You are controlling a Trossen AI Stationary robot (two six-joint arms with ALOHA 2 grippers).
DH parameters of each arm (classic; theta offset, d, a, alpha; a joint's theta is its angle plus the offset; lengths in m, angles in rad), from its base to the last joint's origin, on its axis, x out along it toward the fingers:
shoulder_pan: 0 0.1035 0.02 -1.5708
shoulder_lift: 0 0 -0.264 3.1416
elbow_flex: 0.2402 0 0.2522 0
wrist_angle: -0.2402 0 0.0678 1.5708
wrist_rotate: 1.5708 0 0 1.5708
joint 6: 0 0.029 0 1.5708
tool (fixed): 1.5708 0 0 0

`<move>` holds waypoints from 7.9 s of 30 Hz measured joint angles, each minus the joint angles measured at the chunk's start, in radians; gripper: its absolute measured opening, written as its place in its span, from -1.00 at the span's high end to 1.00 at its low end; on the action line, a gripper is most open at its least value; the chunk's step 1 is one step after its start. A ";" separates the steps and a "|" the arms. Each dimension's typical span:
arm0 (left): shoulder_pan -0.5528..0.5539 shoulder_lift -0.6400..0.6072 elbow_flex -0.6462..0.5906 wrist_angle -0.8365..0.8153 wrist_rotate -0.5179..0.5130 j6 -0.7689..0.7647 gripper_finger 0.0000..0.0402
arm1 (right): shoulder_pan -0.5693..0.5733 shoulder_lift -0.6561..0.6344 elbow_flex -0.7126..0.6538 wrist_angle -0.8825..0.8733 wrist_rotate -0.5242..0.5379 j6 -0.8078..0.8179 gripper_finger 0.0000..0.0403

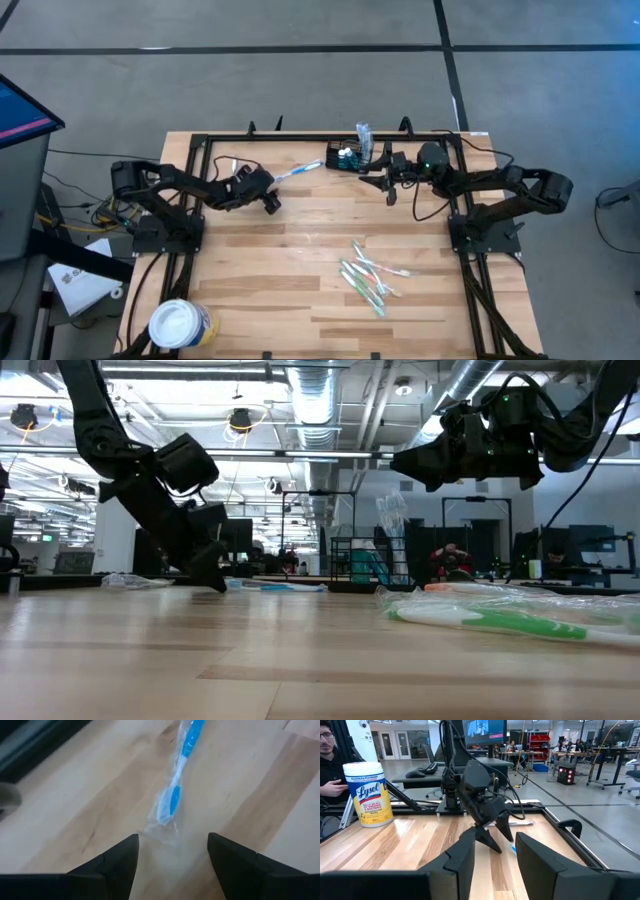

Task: Pick & Place toothbrushing station
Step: Put the blue toothbrush into the mesh organizer

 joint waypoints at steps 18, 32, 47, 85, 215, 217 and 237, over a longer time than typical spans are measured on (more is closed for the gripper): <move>0.085 0.003 -0.002 0.054 0.088 0.137 -0.01 | 0.000 0.000 0.000 0.000 0.000 0.000 0.36; 0.132 0.004 -0.003 0.074 0.186 0.231 0.05 | 0.000 0.000 0.000 0.000 0.000 0.000 0.36; 0.141 0.005 -0.004 0.089 0.197 0.254 0.70 | 0.000 0.000 0.000 0.000 0.000 0.000 0.36; -0.132 -0.367 -0.002 -0.104 -0.034 0.252 1.00 | 0.011 0.000 0.000 -0.001 0.001 0.000 0.36; -0.497 -0.159 0.449 -0.062 -0.471 0.588 0.92 | 0.183 0.168 0.395 -0.394 0.051 -0.088 1.00; -0.497 -0.159 0.449 -0.062 -0.471 0.588 0.92 | 0.166 0.141 0.382 -0.391 0.051 -0.089 1.00; -0.497 -0.158 0.449 -0.064 -0.466 0.565 0.92 | -0.048 -0.101 0.246 -0.404 0.127 -0.108 1.00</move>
